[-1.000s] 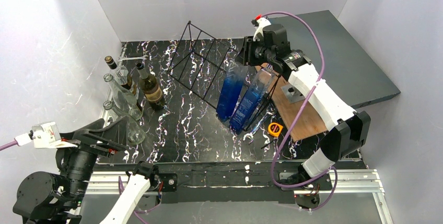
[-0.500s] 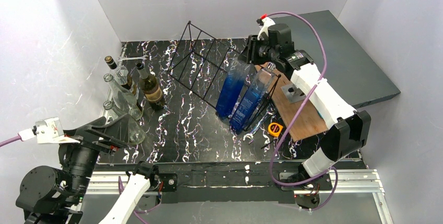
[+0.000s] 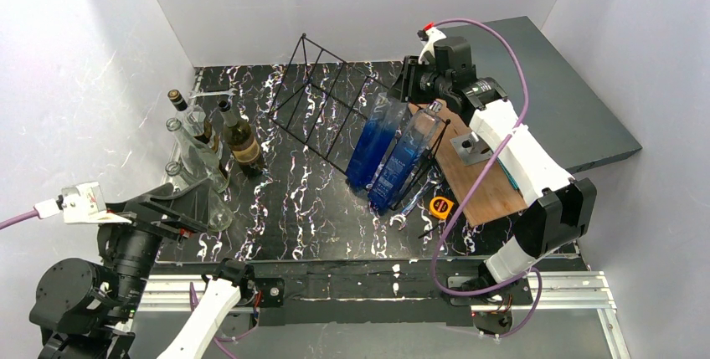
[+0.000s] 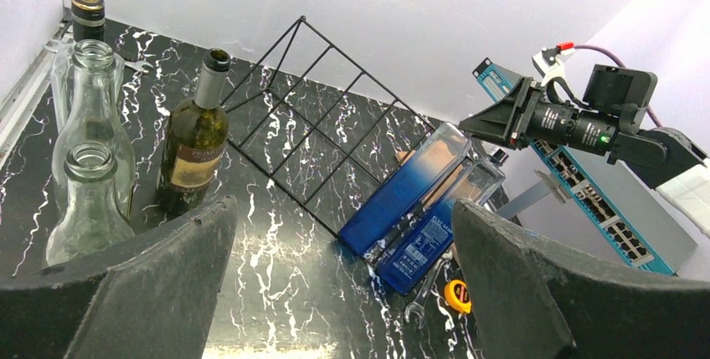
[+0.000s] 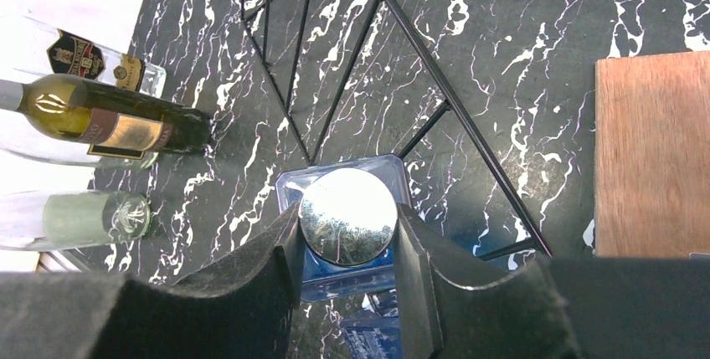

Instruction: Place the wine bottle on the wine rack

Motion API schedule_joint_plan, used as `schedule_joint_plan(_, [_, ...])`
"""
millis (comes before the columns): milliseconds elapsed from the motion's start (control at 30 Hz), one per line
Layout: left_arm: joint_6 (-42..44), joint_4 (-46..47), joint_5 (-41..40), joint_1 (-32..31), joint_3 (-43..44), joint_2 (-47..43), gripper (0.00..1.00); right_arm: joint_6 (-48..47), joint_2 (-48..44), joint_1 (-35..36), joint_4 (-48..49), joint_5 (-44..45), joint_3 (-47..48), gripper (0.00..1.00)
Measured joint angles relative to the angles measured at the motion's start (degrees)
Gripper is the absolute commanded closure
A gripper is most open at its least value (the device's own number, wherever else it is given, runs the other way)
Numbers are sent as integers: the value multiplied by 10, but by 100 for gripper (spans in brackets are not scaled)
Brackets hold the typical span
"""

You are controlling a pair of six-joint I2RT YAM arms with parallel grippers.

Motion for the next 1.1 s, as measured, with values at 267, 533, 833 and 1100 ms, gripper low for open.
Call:
schedule_joint_plan(267, [0, 3, 1, -2, -2, 0, 1, -21, 5, 0, -25, 35, 24, 39])
schedule_joint_plan(533, [-2, 3, 2, -2, -2, 0, 1, -40, 17, -3, -30, 71, 37, 31])
schedule_joint_plan(833, [-2, 3, 2, -2, -9, 0, 1, -47, 18, -3, -53, 98, 52, 15])
schedule_joint_plan(1100, [-2, 3, 2, -2, -10, 0, 1, -56, 18, 2, -80, 118, 99, 13])
